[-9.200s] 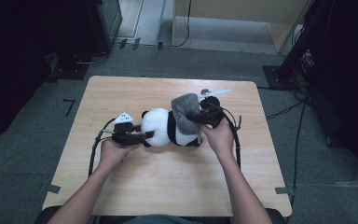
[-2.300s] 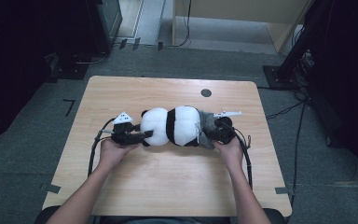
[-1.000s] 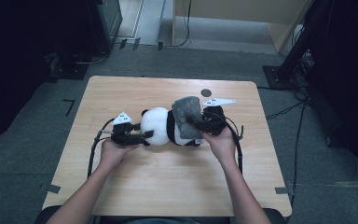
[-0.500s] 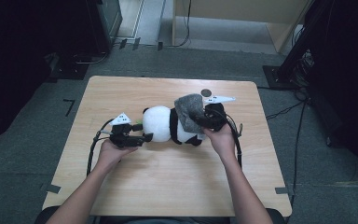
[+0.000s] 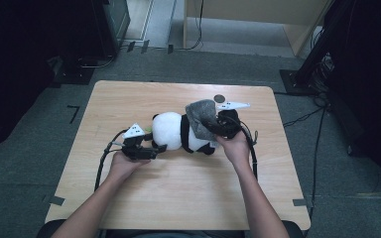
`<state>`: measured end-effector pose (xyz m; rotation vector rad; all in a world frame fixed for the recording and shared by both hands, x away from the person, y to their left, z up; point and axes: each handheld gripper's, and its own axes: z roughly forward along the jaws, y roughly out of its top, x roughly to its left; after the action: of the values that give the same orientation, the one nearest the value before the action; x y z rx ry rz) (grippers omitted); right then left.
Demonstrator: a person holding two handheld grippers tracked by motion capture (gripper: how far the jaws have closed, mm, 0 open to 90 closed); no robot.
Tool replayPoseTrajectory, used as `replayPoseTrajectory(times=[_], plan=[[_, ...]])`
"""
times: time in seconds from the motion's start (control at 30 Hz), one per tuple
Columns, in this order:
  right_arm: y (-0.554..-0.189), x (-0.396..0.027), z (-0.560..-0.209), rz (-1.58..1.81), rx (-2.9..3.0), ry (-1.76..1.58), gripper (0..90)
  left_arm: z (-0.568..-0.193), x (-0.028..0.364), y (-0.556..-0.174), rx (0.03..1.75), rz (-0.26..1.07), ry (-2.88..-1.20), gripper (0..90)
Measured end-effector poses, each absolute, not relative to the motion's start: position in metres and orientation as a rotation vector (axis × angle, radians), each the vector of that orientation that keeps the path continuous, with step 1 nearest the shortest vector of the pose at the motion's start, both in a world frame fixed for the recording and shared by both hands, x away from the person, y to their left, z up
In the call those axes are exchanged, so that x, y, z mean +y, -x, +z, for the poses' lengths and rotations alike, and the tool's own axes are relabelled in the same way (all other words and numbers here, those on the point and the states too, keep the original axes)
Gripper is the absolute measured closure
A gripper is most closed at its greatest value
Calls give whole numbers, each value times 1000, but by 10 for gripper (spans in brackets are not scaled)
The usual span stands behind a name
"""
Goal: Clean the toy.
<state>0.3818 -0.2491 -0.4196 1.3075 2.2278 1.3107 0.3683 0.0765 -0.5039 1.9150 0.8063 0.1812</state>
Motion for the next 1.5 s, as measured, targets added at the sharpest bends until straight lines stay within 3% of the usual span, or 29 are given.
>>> replayPoseTrajectory(times=[0.33,0.43,0.57,0.77,1.07,1.5], plan=[[-383,-251,-423,1324,2223,-1302,784,-513,71,-375,857,119,-1881,145],[-382,-250,-422,1318,2217,-1308,783,-512,71,-374,874,126,-1885,208],[-379,-249,-420,1325,2202,-1309,786,-507,72,-372,896,115,-1872,398],[-368,-249,-404,1367,2183,-1298,788,-496,69,-367,928,108,-1896,490],[-350,-212,-389,1454,2258,-1176,787,-488,67,-361,949,113,-1891,496],[-342,-159,-420,1477,2403,-1094,783,-481,60,-351,959,137,-1905,494]])
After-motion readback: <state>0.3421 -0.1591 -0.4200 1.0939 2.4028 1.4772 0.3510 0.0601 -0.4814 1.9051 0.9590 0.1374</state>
